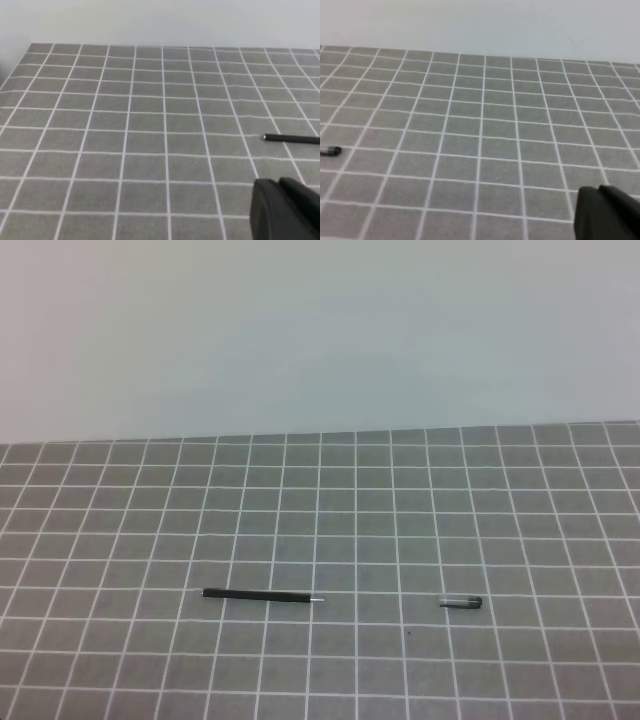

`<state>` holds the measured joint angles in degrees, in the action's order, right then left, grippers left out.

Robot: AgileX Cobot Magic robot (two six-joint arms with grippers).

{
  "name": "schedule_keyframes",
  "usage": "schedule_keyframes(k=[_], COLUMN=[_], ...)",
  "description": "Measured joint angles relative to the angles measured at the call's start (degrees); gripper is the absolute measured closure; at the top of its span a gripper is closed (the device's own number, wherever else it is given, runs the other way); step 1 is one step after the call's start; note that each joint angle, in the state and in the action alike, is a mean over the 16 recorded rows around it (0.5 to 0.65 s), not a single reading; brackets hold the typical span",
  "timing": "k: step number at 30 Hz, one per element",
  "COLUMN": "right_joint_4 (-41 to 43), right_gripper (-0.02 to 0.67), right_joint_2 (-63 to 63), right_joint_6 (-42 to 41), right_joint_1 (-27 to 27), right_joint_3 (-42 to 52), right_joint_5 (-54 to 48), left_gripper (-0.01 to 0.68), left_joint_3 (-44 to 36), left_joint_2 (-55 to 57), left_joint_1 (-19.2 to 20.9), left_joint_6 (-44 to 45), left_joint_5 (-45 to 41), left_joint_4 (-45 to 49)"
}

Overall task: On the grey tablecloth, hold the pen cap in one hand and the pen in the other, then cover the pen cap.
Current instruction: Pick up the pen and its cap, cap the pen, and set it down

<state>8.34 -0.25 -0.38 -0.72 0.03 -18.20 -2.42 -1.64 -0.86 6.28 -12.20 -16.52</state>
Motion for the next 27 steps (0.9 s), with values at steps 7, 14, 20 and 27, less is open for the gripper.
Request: schedule_keyframes(k=[7, 14, 20, 27], right_joint_4=[5.1, 10.2, 11.5, 11.5], right_gripper=[0.651, 0.651, 0.651, 0.651], right_joint_2=[0.0, 0.0, 0.0, 0.0], right_joint_6=[-3.4, -5.7, -5.2, 1.8], right_joint_1=[0.0, 0.0, 0.0, 0.0], right_joint_3=[0.0, 0.0, 0.0, 0.0], right_joint_5=[6.4, 18.6, 27.5, 31.6], left_gripper=[0.673, 0.672, 0.672, 0.672], left_joint_3=[0.0, 0.0, 0.0, 0.1], left_joint_2=[0.0, 0.0, 0.1, 0.1], left_joint_1=[0.0, 0.0, 0.0, 0.0], left_joint_6=[-0.2, -0.3, -1.6, -3.2], left_joint_5=[11.5, 21.7, 28.2, 34.7], left_joint_4=[-2.7, -4.8, -5.3, -4.3])
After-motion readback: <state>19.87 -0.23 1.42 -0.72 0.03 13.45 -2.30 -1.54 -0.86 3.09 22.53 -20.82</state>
